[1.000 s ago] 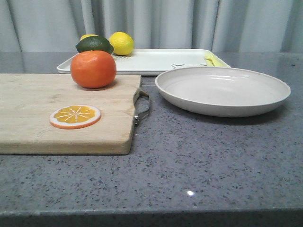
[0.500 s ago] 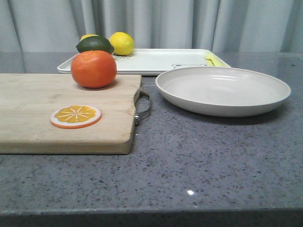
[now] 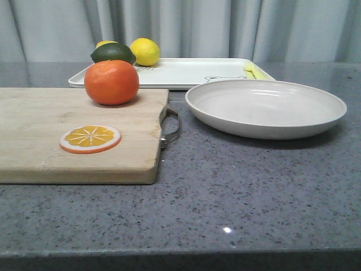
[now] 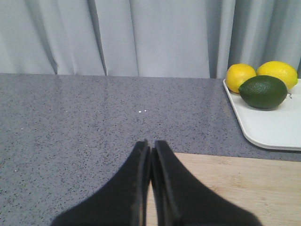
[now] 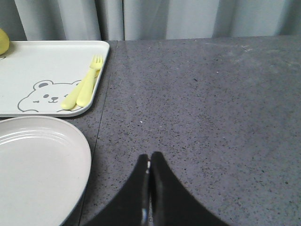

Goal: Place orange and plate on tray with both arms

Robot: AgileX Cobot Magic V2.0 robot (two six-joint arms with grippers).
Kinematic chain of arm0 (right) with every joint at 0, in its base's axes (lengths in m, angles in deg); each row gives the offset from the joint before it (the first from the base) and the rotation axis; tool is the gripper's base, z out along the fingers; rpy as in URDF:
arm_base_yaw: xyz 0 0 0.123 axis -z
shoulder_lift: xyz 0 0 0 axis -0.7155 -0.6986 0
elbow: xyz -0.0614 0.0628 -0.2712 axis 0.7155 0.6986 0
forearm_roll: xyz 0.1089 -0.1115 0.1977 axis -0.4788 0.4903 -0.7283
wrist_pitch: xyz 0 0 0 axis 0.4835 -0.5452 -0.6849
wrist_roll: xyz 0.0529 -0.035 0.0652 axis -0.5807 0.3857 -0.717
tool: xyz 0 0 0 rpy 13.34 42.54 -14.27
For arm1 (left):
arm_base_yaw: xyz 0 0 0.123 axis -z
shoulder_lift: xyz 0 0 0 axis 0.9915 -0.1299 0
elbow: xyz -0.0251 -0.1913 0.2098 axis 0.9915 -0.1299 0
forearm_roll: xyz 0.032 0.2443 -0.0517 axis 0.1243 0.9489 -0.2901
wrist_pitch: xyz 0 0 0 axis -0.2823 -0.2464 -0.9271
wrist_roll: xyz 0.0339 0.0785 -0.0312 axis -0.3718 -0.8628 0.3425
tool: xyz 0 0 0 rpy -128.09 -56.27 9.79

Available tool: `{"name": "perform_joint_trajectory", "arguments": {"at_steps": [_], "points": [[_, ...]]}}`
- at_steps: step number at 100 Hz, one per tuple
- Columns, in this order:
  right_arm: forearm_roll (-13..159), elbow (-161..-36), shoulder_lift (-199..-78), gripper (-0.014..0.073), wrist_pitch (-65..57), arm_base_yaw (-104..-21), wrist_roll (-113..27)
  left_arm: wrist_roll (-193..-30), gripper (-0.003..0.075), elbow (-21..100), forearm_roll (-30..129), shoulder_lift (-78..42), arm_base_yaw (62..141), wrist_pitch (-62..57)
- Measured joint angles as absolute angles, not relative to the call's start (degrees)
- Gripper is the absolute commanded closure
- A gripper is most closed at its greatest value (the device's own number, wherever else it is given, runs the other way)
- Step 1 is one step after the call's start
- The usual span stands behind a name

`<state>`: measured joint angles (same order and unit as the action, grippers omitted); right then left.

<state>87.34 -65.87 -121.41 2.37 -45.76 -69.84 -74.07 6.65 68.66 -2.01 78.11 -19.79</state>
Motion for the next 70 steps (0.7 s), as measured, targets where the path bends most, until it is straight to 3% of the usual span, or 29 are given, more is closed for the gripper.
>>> {"name": "perform_joint_trajectory", "arguments": {"at_steps": [13,20,27,46,56,70], "points": [[87.34,-65.87,-121.41,0.0652,2.55,-45.76,-69.84,-74.07,0.0731,10.29,68.66,-4.69,78.11,-16.03],[87.34,-65.87,-121.41,0.0652,2.55,-45.76,-69.84,-74.07,0.0685,12.77,68.66,-6.32,78.73,-13.61],[87.34,-65.87,-121.41,0.0652,2.64,-45.76,-69.84,-74.07,0.0596,15.09,68.66,-8.26,80.01,-11.78],[87.34,-65.87,-121.41,0.0652,2.64,-45.76,-69.84,-74.07,0.0261,20.52,68.66,-13.65,85.56,-9.81],[87.34,-65.87,-121.41,0.0652,2.64,-45.76,-69.84,-74.07,0.0179,23.24,68.29,-16.35,88.94,-9.23],[87.34,-65.87,-121.41,0.0652,2.64,-45.76,-69.84,-74.07,0.014,27.91,65.85,-20.79,93.15,-5.88]]}}
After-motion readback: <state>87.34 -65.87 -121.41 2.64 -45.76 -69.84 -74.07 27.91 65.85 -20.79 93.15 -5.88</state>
